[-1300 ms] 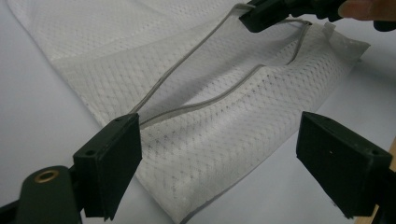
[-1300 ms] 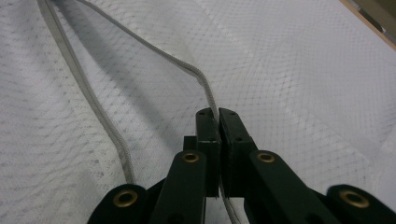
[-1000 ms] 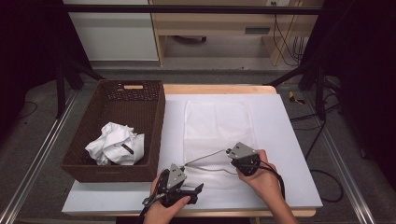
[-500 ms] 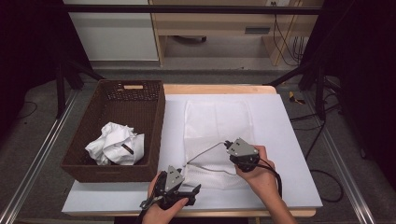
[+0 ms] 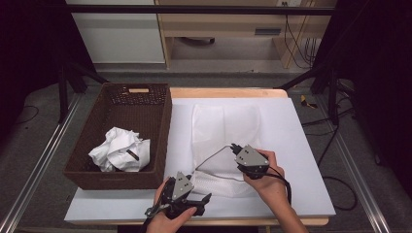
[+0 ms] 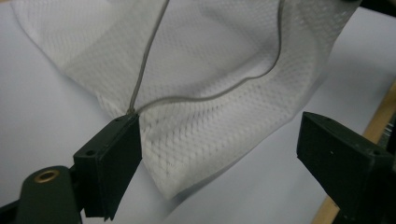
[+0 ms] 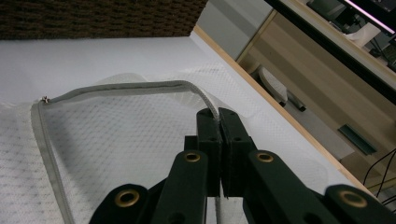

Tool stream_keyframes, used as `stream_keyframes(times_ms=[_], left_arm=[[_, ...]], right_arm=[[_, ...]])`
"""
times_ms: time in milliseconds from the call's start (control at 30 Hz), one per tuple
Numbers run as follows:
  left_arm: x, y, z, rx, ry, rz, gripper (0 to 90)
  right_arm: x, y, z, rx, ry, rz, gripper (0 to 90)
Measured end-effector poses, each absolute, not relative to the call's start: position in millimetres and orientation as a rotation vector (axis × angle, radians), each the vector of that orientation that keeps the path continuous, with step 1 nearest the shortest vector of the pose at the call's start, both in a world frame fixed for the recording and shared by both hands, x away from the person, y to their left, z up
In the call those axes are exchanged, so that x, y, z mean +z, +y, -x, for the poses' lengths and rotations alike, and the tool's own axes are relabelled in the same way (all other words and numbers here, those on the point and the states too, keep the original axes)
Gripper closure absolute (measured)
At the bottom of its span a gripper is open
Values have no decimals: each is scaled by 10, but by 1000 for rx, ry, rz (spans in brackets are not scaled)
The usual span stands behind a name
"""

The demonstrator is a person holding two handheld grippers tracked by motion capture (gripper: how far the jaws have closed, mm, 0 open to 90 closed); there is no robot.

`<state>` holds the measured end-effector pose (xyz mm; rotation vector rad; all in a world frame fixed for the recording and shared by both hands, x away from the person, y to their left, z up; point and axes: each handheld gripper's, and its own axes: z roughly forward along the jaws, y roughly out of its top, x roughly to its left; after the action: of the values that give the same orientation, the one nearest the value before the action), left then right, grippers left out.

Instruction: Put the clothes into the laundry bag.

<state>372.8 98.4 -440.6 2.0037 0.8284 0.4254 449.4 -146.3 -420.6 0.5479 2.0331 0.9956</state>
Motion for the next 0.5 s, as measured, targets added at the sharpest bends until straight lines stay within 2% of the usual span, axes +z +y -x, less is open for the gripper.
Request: stream_keyframes(times_ms=[100, 133, 200, 233, 333, 367, 500], left_arm=[[-4028, 1046, -3725, 458, 794, -1996, 134], [-4028, 1046, -3725, 458, 794, -1996, 134], [-3670, 1163, -3757, 515, 793, -1996, 128], [-3670, 1163, -3757, 515, 793, -1996, 113], [-3296, 1350, -3883, 573, 767, -2094, 99], [-3140, 1476, -3977, 653, 750, -2166, 98], [-2982, 1767, -4202, 680, 801, -2259, 77]], right_arm=[[-4230, -1475, -4508, 993, 2044, -553, 886], [-4230, -1475, -4508, 993, 2044, -553, 886], [-4238, -1484, -4513, 989, 2053, -558, 886], [-4238, -1484, -4513, 989, 2053, -558, 886], [-4245, -1491, -4515, 986, 2056, -556, 885], [-4251, -1500, -4516, 985, 2062, -559, 885], [-4258, -1522, -4529, 985, 2065, -561, 884]])
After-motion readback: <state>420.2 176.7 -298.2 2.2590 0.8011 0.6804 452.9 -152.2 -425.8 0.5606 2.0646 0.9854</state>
